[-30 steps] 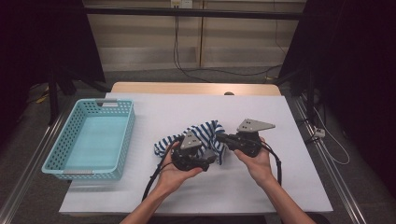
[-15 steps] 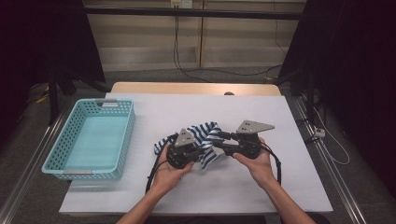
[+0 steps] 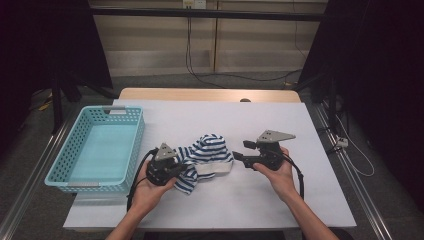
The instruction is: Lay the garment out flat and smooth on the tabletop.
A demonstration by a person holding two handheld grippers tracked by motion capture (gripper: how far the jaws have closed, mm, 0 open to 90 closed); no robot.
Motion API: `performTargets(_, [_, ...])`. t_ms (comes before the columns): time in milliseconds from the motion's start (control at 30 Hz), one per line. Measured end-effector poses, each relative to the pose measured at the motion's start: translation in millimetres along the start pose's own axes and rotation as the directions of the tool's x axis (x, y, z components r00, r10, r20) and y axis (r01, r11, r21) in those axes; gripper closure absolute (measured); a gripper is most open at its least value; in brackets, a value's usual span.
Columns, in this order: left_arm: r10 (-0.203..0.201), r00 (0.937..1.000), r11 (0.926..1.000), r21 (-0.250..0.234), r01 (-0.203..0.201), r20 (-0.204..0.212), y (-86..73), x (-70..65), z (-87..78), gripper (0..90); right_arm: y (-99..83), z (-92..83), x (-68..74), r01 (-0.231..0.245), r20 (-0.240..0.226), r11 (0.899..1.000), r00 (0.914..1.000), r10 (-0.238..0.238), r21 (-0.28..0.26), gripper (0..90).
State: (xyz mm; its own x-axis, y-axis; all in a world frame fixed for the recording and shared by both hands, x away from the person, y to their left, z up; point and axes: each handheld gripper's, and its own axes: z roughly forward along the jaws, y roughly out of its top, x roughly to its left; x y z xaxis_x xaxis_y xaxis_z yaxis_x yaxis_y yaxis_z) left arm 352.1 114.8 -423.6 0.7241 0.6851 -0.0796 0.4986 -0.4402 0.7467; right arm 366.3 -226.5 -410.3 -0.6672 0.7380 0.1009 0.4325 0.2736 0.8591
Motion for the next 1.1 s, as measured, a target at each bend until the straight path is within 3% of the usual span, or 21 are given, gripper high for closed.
performTargets(33, [-0.015, 0.9997, 0.9999, 0.000, 0.015, -0.017, -4.6, 0.9, 1.6, 88.8, -1.6, 1.5, -1.7, 0.007, 0.003, 1.000, 1.0000, -0.007, 0.006, 44.4])
performTargets(167, [-0.002, 0.9999, 0.9998, 0.020, 0.003, -0.017, -10.1, 3.4, 7.3, 88.0, -5.0, 10.0, -5.8, 0.013, 0.017, 0.999, 0.9998, -0.014, 0.041, 50.0])
performTargets(233, [0.011, 0.9999, 0.9996, 0.028, -0.011, -0.008, -10.9, 4.3, 13.5, 86.8, -6.5, 16.7, -6.1, 0.020, 0.012, 0.998, 0.9997, -0.020, 0.057, 49.9])
performTargets(367, [-0.006, 0.9999, 0.9998, 0.018, 0.006, 0.016, -11.0, 9.7, 13.6, 83.9, -9.9, 32.6, -4.5, 0.031, -0.005, 0.994, 0.9995, -0.031, 0.101, 42.9])
performTargets(433, [0.011, 0.9996, 0.9999, 0.000, -0.011, 0.025, -10.4, 7.6, 12.2, 75.3, -11.0, 39.9, -5.1, 0.029, 0.009, 0.990, 0.9995, -0.030, 0.137, 36.9])
performTargets(467, [0.015, 0.9997, 0.9998, -0.009, -0.015, 0.019, -9.7, 5.3, 11.1, 69.7, -11.5, 42.7, -5.9, 0.026, 0.010, 0.989, 0.9996, -0.028, 0.143, 38.1])
performTargets(533, [0.034, 0.9994, 0.9993, -0.013, -0.034, -0.007, -7.6, -1.3, 8.9, 59.7, -11.2, 47.0, -7.5, 0.017, -0.011, 0.989, 0.9998, -0.016, 0.145, 40.0])
performTargets(567, [0.070, 0.9968, 0.9972, -0.022, -0.071, -0.037, -6.6, -4.4, 7.6, 56.7, -10.3, 49.5, -7.8, 0.020, -0.009, 0.989, 0.9998, -0.019, 0.148, 40.7])
performTargets(600, [0.078, 0.9956, 0.9965, -0.025, -0.080, -0.051, -5.6, -7.0, 6.6, 52.8, -9.3, 52.2, -8.2, 0.026, -0.013, 0.987, 0.9996, -0.024, 0.159, 41.9])
performTargets(733, [0.060, 0.9935, 0.9970, -0.043, -0.064, -0.097, -2.7, -8.2, 4.1, 38.6, -10.3, 64.7, -8.3, 0.030, -0.015, 0.979, 0.9995, -0.027, 0.201, 45.2])
performTargets(800, [0.038, 0.9955, 0.9989, -0.026, -0.040, -0.087, -2.9, -3.1, 5.6, 34.8, -12.9, 69.3, -8.6, 0.023, -0.036, 0.979, 0.9992, -0.016, 0.205, 46.8])
performTargets(900, [0.021, 0.9976, 0.9997, 0.009, -0.021, -0.065, -7.5, 3.1, 14.8, 26.9, -13.2, 70.9, -9.8, 0.006, -0.076, 0.979, 0.9971, 0.010, 0.205, 56.6])
performTargets(967, [0.034, 0.9974, 0.9993, 0.019, -0.033, -0.064, -8.4, 3.3, 18.0, 27.2, -14.9, 73.3, -8.2, 0.001, -0.099, 0.978, 0.9949, 0.020, 0.207, 59.9])
performTargets(1000, [0.025, 0.9977, 0.9994, 0.024, -0.024, -0.062, -8.0, 2.7, 19.8, 28.5, -15.0, 73.9, -6.1, 0.020, -0.094, 0.978, 0.9956, 0.000, 0.206, 62.0])
performTargets(1100, [0.013, 0.9990, 0.9995, 0.028, -0.011, -0.042, -6.6, 4.9, 22.7, 42.7, -13.9, 72.4, -3.8, 0.040, -0.107, 0.978, 0.9941, -0.018, 0.203, 79.6])
